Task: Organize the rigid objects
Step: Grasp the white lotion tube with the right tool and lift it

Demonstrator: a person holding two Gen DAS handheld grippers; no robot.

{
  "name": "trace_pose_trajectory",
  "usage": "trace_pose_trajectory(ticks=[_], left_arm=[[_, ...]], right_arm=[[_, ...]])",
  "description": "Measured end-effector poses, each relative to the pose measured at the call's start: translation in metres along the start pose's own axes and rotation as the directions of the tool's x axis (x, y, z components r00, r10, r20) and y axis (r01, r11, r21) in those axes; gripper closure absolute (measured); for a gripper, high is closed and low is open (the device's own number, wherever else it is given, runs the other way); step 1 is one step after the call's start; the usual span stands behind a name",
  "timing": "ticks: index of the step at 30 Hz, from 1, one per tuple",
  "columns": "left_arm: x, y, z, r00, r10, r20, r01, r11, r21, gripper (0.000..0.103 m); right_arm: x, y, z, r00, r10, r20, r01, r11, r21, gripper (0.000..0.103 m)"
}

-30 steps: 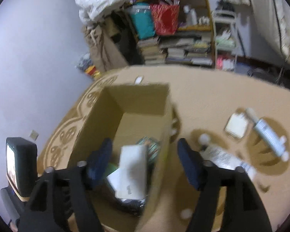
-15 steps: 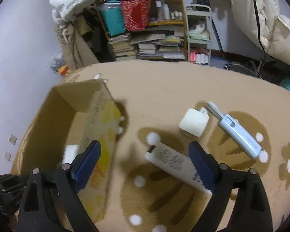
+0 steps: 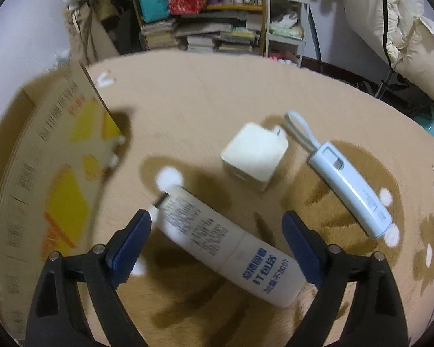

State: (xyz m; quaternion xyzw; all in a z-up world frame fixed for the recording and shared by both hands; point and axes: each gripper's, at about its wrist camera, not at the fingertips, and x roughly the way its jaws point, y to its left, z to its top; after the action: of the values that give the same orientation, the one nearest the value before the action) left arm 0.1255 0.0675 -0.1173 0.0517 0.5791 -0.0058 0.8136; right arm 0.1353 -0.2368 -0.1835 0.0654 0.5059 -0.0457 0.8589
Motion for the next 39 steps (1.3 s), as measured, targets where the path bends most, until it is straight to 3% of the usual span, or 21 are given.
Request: trace_pose_trajectory(ticks=[4, 14, 20, 24, 34, 39], left_arm=[[0.0, 0.0, 0.0, 1.0, 0.003, 0.001, -0.003, 1.0, 0.003, 0.087], [0.001, 0.0, 0.0, 1.0, 0.006, 0.002, -0.006, 1.0, 0.006, 0.087], [0.001, -0.001, 0.0, 1.0, 0.007, 0.002, -0.007, 1.0, 0.005, 0.087], [0.0, -0.001, 0.0, 1.0, 0.002, 0.002, -0.002, 1.0, 0.002, 0.087], [0.001, -0.002, -0.001, 1.0, 0.01, 0.003, -0.01, 1.0, 0.008, 0.087], [0.002, -0.002, -0.002, 1.0, 0.017, 0.003, -0.017, 1.0, 0.014, 0.087]], right_arm=[[0.014, 0.0, -0.006, 0.999, 0.015, -0.033, -0.015, 1.0, 0.011, 0.006], [0.023, 0.015, -0.007, 0.999, -0.04, -0.027, 0.039, 0.997, -0.064, 0.006], [0.021, 0.012, -0.01, 0.999, -0.052, -0.002, 0.052, 0.997, -0.063, 0.012], [0.014, 0.006, -0.017, 0.996, -0.078, 0.046, 0.079, 0.997, -0.015, 0.024], [0.001, -0.007, -0.015, 0.999, 0.005, 0.049, -0.008, 0.998, 0.059, 0.051], [0.004, -0.008, -0.013, 0.998, 0.052, 0.045, -0.058, 0.991, 0.119, 0.054]])
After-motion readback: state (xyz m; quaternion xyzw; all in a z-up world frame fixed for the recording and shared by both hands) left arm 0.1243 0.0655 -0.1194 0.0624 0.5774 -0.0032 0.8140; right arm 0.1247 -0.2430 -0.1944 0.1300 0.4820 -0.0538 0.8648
